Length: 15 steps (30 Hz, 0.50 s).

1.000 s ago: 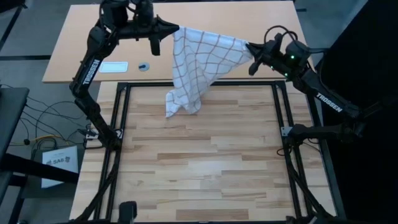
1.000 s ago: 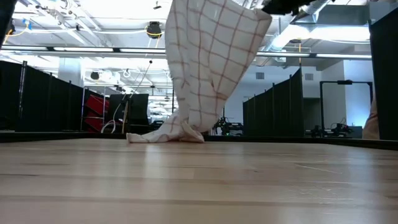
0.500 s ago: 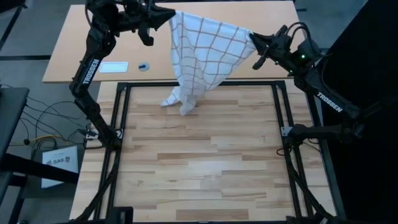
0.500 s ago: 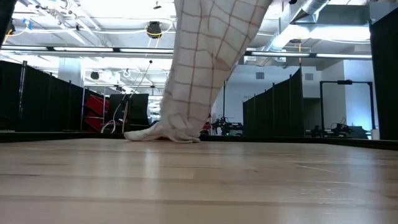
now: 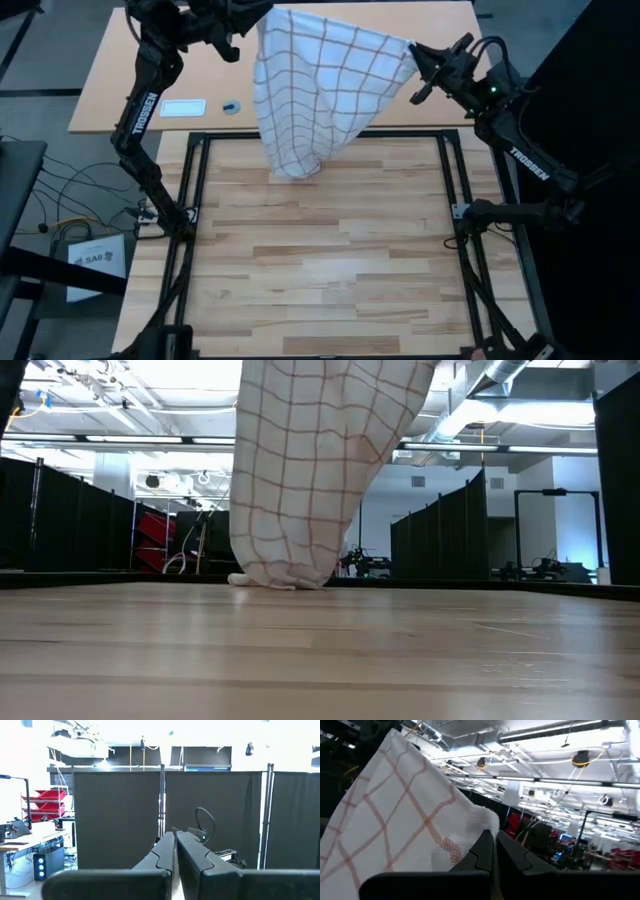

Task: Roll towel
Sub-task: Fold the white checkered towel

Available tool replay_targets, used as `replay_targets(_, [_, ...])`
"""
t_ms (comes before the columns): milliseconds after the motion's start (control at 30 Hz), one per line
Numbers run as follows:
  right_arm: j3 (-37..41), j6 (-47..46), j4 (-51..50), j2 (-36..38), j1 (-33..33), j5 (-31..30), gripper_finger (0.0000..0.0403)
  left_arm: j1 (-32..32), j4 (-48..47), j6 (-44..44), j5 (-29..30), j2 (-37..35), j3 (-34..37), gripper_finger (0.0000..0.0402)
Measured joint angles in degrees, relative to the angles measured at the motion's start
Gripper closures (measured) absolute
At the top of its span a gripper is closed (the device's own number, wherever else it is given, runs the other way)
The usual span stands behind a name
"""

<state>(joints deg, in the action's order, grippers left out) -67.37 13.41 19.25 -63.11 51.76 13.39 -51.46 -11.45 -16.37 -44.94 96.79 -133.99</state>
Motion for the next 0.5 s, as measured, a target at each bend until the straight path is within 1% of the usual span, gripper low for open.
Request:
replay_targets(133, [0.0,0.4,0.9,0.0,1.2,-1.4,0.0403,-0.4,1.3,0.0,0.0,-0.5,-0.4,0.0400])
replay_targets(333, [0.0,-1.3,-0.7,0.0,3.2,-0.1,0.0403,-4.4,-1.3,-2.2,-2.0,-0.1,-0.2,0.0400])
replay_targets(400, [0.0,-1.8,-2.2,0.0,3.2,0.7,0.0403,-4.6,-4.5,-0.4,-2.7,-0.3,-0.2,0.0400])
replay_targets(500, [0.0,-1.8,-7.0,0.0,1.5,4.1,0.0403,-3.2,-15.1,8.2,-3.6,-0.3,-0.3,0.0401])
